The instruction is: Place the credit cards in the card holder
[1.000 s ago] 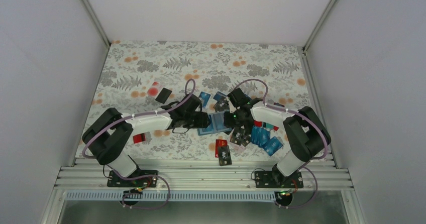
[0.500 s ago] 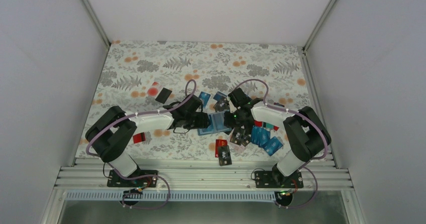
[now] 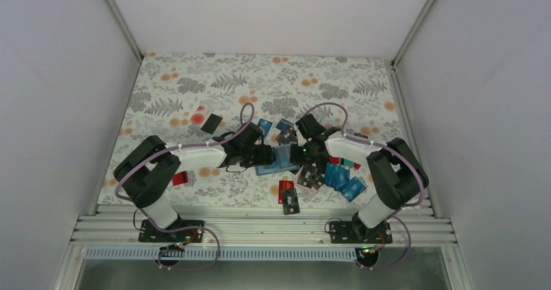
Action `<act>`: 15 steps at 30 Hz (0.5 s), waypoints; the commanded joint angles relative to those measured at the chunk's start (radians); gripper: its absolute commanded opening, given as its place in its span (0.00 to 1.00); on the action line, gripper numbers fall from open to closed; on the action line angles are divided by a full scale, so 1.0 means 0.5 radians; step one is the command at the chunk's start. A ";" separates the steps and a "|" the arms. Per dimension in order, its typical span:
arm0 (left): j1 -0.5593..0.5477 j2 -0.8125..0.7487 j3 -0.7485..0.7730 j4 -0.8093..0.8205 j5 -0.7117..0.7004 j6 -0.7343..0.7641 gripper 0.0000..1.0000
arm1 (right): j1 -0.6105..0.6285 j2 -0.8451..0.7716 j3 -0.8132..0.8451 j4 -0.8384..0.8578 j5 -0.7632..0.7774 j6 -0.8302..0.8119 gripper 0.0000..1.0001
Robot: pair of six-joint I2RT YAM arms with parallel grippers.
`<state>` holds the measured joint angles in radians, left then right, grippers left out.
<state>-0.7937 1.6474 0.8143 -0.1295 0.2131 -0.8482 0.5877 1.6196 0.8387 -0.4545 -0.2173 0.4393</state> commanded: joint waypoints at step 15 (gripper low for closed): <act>-0.056 -0.001 0.175 -0.132 -0.066 -0.044 0.65 | -0.004 0.064 -0.081 0.043 0.023 -0.038 0.24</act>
<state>-0.8066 1.6485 0.8391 -0.1192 0.2218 -0.8787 0.5854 1.6150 0.8303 -0.4450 -0.2211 0.4343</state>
